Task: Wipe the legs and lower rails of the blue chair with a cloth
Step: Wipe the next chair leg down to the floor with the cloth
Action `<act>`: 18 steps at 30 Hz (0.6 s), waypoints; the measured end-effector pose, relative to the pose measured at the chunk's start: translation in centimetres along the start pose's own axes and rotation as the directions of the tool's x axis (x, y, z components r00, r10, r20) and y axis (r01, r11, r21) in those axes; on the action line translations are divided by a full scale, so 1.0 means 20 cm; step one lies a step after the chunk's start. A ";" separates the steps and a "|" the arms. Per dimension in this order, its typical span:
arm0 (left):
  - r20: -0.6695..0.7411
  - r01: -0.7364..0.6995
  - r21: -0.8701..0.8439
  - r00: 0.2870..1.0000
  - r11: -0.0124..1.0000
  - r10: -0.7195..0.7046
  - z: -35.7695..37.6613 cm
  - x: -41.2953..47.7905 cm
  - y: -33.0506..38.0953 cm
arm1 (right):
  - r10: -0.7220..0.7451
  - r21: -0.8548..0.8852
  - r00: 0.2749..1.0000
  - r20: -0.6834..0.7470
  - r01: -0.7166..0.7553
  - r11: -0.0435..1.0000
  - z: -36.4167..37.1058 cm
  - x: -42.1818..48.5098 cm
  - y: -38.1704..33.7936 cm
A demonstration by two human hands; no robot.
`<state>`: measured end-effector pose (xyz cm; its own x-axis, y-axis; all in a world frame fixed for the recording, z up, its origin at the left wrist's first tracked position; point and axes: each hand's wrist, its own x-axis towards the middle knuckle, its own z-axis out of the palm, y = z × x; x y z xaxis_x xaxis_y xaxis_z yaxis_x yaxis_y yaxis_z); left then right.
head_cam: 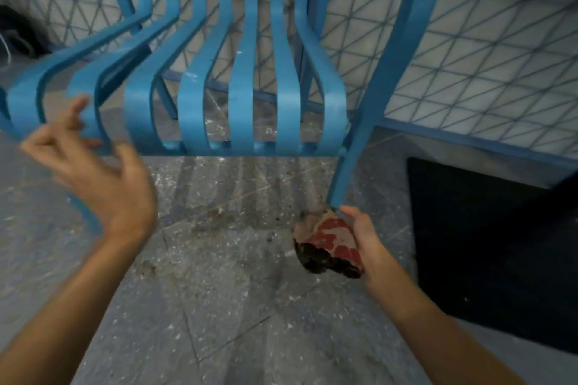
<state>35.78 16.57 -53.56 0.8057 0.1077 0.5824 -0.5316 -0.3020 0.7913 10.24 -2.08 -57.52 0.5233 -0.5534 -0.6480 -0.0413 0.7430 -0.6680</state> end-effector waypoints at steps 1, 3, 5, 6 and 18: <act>0.052 -0.220 -0.051 0.974 0.974 0.223 0.01 -0.08 0.16 | -0.025 0.038 1.000 -0.007 0.025 0.999 -0.08 -0.02 0.00; 0.140 -0.485 -0.140 0.853 0.863 0.502 0.03 -0.18 0.43 | -0.099 0.159 0.995 0.015 0.096 0.983 -0.21 -0.06 0.00; 0.223 -0.603 -0.135 0.754 0.786 0.618 0.09 -0.21 0.58 | -0.183 0.180 0.983 0.024 0.176 0.968 -0.28 -0.13 -0.04; 0.273 -0.648 -0.120 0.707 0.752 0.653 0.14 -0.22 0.64 | -0.190 0.170 0.982 0.011 0.185 0.968 -0.31 -0.13 -0.07; 0.705 -0.836 0.031 0.408 0.549 0.580 0.63 -0.15 1.04 | -0.619 0.124 0.778 0.107 0.607 0.785 -0.10 -0.05 -0.37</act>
<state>25.56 -1.89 -41.15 0.2039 -0.7992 0.5654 -0.9566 -0.2854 -0.0584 8.33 -7.81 -52.71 0.5238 -0.8503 -0.0513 0.3909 0.2935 -0.8724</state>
